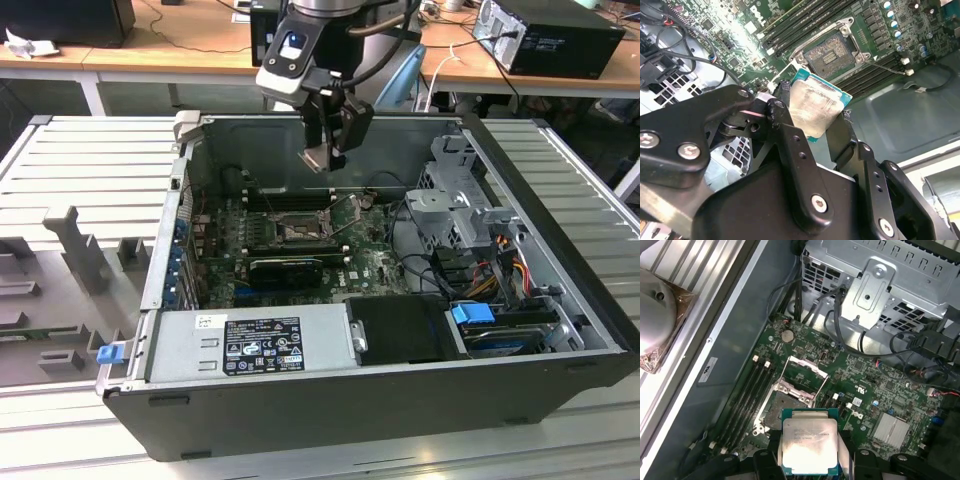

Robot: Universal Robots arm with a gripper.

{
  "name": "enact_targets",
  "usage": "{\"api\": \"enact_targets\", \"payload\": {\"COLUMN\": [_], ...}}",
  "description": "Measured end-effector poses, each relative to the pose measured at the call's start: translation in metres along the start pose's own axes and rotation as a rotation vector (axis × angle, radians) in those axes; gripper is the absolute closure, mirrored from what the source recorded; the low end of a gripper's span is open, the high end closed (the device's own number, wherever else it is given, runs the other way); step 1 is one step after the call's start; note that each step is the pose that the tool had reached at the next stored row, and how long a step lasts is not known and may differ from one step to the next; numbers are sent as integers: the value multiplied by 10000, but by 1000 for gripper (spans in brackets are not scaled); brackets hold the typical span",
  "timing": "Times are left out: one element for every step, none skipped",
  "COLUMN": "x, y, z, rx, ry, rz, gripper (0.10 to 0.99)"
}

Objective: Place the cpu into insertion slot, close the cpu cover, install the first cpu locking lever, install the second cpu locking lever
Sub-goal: 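Place the cpu into insertion slot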

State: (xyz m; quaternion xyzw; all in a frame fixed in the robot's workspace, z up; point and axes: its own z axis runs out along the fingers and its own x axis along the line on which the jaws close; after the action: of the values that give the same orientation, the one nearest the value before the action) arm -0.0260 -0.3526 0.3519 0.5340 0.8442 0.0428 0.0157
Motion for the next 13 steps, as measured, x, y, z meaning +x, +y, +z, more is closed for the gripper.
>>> {"api": "enact_targets", "payload": {"x": [0,0,0,0,0,-1,-1,-1,-1,-1,-1,-1,-1], "y": [0,-1,-1,-2,-2,-2,-2,-3,-3,-3,-3,-3,-3], "z": [4,10,14,20,22,23,25,26,27,27,29,30,31], "rx": [0,0,-1,-1,0,-1,-1,-3,-3,-3,-4,-5,-5], "ry": [-2,-4,-6,-9,-12,-14,-15,-17,-19,-21,-24,-26,-28], "rz": [18,42,61,90,112,133,158,180,203,223,264,287,309], "gripper": [557,557,557,557,557,557,557,557,557,557,557,557,557]}}
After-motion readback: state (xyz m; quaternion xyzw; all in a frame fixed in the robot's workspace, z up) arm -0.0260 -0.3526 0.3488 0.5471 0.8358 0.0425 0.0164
